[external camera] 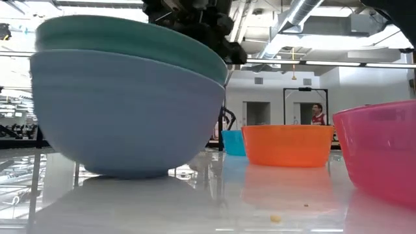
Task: Place and stack bowls onto a shelf
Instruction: Stack the big dark green bowl on top of the big pink bowl on the shelf
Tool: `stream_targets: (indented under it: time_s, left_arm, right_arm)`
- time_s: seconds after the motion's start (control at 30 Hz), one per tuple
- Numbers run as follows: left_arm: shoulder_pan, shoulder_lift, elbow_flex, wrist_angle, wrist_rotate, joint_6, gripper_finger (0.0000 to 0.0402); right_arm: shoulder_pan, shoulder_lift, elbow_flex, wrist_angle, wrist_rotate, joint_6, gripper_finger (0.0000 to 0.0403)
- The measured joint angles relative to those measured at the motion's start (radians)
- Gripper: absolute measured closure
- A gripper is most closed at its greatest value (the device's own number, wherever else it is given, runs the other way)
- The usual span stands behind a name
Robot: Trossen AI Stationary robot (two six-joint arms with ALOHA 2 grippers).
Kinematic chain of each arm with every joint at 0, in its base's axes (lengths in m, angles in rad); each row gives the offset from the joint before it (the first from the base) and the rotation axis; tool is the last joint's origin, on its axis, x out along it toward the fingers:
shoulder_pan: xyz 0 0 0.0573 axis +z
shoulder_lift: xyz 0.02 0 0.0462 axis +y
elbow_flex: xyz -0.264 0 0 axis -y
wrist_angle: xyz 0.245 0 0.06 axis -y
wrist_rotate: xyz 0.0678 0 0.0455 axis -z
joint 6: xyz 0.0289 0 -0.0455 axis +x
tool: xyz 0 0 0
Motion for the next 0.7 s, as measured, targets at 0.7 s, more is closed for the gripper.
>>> stream_targets:
  time_s: [0.7]
  left_arm:
    - [0.000,0.000,0.000,-0.001,-0.002,0.000,0.0198]
  right_arm:
    - [-0.073,-0.064,0.092,-0.084,-0.063,-0.049,0.0381]
